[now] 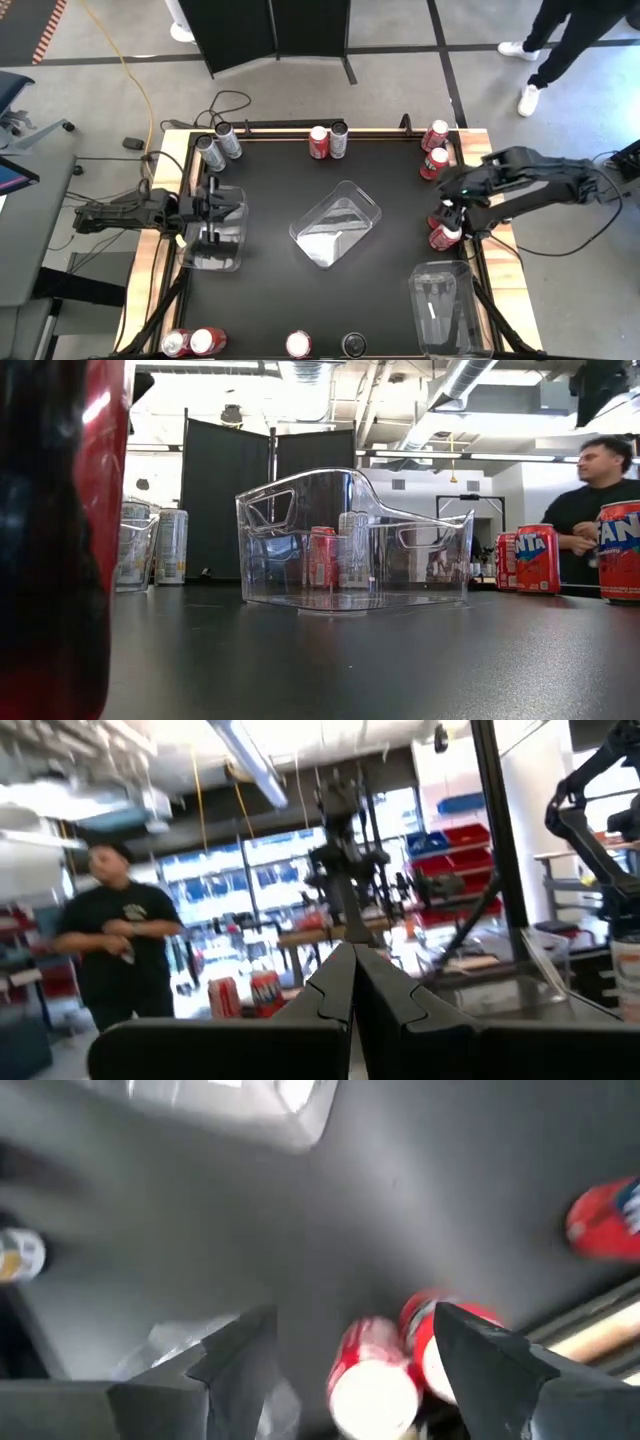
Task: Sort soda cans
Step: Put the white soda can into the middle transparent bin
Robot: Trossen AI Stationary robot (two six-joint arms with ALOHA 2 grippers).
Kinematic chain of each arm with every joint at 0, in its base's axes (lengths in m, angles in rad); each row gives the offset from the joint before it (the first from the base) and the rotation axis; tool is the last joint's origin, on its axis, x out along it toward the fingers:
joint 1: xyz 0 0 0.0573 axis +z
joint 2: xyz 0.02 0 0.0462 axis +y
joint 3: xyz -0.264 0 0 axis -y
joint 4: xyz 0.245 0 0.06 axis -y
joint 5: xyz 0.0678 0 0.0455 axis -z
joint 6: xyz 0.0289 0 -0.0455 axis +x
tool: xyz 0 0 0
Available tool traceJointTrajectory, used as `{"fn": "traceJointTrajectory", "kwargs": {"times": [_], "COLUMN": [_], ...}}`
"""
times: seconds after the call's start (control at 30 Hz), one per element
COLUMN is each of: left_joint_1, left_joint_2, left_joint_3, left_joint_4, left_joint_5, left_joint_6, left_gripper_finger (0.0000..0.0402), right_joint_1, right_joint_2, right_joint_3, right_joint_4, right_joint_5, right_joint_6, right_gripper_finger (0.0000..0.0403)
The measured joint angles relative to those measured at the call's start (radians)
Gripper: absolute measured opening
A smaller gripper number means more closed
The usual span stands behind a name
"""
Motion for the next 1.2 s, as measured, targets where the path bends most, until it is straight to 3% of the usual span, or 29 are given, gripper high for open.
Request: {"fn": "traceJointTrajectory", "kwargs": {"times": [0.27,0.7,0.97,1.2], "left_joint_1": [0.001,0.0,0.0,0.0], "left_joint_2": [0.0,0.0,0.0,0.0], "left_joint_3": [0.001,0.001,0.001,0.002], "left_joint_4": [0.111,0.075,0.072,0.018], "left_joint_5": [0.0,-0.034,-0.035,-0.05], "left_joint_6": [0.109,0.129,0.029,-0.124], "left_gripper_finger": [0.0002,0.0002,0.0002,0.0002], "right_joint_1": [0.088,0.333,0.517,0.571], "right_joint_2": [0.089,0.246,0.353,0.481], "right_joint_3": [0.0,0.0,0.0,0.0], "right_joint_4": [0.071,0.461,0.665,0.81], "right_joint_5": [-0.027,-0.029,0.018,0.062], "right_joint_6": [0.029,-0.138,-0.363,-0.546], "right_gripper_finger": [0.0286,0.0286,0.0286,0.0286]}}
